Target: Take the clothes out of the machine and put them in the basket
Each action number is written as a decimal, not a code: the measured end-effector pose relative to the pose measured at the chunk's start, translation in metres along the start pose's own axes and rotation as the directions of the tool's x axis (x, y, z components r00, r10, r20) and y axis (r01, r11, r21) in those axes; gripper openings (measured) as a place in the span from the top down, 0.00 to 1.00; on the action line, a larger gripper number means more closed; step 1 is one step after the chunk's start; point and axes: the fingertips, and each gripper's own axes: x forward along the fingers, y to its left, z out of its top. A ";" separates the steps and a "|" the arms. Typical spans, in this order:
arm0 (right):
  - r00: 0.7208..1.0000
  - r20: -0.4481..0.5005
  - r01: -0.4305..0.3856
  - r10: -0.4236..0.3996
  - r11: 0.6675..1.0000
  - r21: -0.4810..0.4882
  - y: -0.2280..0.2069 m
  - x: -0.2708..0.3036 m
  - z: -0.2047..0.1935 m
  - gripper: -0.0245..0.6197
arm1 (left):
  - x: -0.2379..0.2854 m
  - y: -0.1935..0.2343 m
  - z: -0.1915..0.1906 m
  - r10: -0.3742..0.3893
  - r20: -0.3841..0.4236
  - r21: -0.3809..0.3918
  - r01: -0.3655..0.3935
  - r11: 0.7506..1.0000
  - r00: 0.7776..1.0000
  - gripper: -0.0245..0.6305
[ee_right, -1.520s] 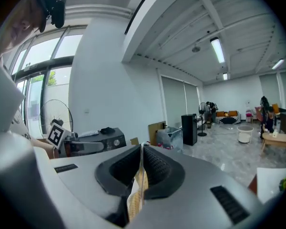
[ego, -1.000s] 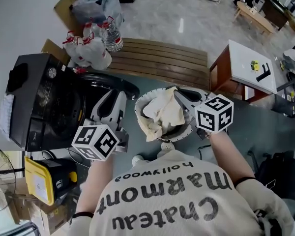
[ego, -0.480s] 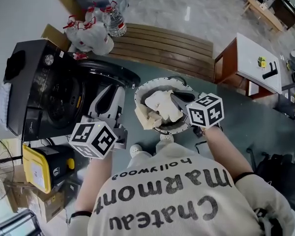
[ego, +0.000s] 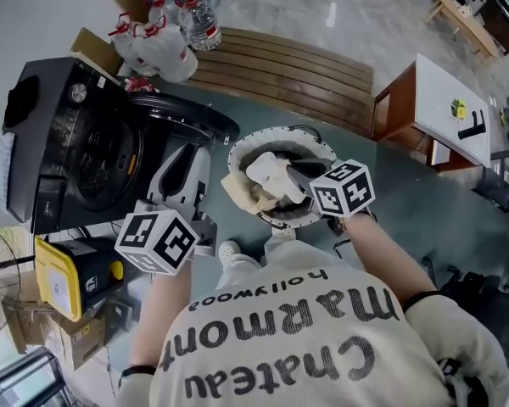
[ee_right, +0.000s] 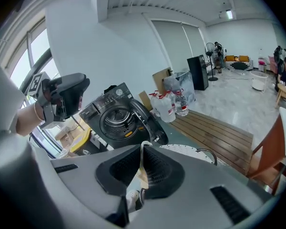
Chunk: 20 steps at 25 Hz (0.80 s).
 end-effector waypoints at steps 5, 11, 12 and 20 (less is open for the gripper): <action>0.999 -0.045 -0.023 0.023 1.000 -0.001 -0.009 0.010 -0.011 0.90 | 0.006 0.000 -0.003 0.022 0.003 -0.005 -0.022 1.000 1.000 0.80; 0.995 -0.072 -0.067 0.069 0.997 0.031 -0.017 0.024 -0.026 0.90 | 0.005 0.002 -0.006 0.072 0.020 -0.005 -0.072 0.997 0.997 0.81; 0.994 -0.080 -0.071 0.074 0.997 0.035 -0.018 0.027 -0.029 0.90 | 0.004 0.002 -0.007 0.082 0.022 -0.006 -0.082 0.997 0.996 0.81; 0.983 -0.154 -0.101 0.105 0.994 0.032 -0.022 0.046 -0.047 0.90 | -0.001 0.016 -0.025 0.147 0.004 -0.048 -0.147 0.988 0.989 0.81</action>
